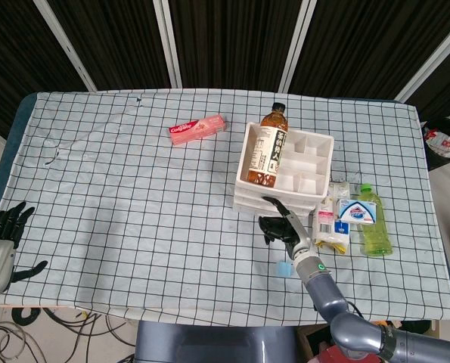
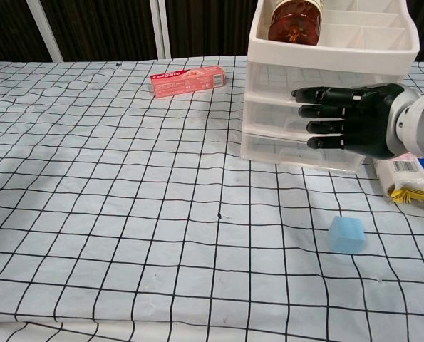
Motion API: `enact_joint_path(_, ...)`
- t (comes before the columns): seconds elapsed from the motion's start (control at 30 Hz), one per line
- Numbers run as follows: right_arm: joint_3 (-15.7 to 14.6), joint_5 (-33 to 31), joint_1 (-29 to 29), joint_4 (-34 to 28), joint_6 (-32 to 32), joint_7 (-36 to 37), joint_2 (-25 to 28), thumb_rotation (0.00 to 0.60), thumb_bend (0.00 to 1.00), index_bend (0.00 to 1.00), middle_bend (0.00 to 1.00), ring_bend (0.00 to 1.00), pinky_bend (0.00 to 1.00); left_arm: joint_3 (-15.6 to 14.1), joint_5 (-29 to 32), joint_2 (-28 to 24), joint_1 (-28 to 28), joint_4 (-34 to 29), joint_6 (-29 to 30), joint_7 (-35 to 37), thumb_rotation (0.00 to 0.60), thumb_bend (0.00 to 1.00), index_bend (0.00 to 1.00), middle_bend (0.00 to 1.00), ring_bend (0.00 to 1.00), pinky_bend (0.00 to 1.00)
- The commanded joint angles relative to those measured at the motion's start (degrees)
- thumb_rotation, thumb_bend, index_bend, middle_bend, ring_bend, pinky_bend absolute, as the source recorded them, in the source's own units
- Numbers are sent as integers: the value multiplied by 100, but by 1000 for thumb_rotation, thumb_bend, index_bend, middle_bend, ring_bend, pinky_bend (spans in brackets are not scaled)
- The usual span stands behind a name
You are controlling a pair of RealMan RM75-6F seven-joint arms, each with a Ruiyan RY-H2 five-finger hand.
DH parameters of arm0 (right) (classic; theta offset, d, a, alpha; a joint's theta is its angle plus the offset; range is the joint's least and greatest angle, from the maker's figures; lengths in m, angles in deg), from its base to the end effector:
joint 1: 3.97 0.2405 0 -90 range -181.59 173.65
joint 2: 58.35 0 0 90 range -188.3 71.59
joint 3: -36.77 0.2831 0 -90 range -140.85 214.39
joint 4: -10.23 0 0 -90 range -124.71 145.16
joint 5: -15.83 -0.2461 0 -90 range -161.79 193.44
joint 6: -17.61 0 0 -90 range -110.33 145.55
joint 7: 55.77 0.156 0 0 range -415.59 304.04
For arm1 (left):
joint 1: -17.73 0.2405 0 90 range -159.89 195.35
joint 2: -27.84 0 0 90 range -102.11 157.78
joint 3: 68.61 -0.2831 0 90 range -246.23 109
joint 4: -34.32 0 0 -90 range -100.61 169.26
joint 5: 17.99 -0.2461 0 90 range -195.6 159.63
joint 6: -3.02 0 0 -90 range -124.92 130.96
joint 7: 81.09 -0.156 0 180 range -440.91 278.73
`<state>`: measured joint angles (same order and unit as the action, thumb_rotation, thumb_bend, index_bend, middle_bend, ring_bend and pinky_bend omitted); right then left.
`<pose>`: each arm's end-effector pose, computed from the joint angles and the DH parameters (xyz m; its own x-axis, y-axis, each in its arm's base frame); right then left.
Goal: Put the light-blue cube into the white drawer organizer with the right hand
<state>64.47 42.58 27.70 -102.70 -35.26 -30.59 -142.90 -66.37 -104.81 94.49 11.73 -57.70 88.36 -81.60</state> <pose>-0.1246 -0.3299 -0.0239 -0.9045 -0.2002 0.3765 -0.4252 0.4902 -0.7609 -0.3403 0.2019 0.1205 0.3700 0.0040 0.9290 0.9282 -0.0436 -0.3695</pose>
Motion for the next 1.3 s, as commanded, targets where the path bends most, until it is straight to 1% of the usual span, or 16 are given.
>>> enact_joint_path(0.03,11,-24,12,4,9,-10,8,600,453,161,792,847,737,-1,0,-2,1,-2,0,2,600,22,0,0,0,0)
enact_joint_path(0.7,31,-131,38,56,68,-3,-6,600,454,163,793,847,737,1,-1,0,7,-3,12,-2,600,22,0,0,0,0)
enact_joint_path(0.8,33,-138,40,66,78,-3,-6,600,453,185,793,847,737,-1,-5,-2,6,-6,11,-3,600,22,0,0,0,0)
enact_joint_path(0.97,34,-178,48,83,100,4,-12,600,453,263,793,847,737,-4,-5,-6,10,-15,13,6,600,22,0,0,0,0)
enact_joint_path(1.1,26,-179,45,69,122,2,-3,600,462,303,793,847,737,-6,-5,-12,20,-21,25,12,600,22,0,0,0,0)
enact_joint_path(1.3,-1,-141,2,-14,171,19,45,600,468,315,793,847,737,-22,-34,-3,18,-17,24,-7,600,22,0,0,0,0)
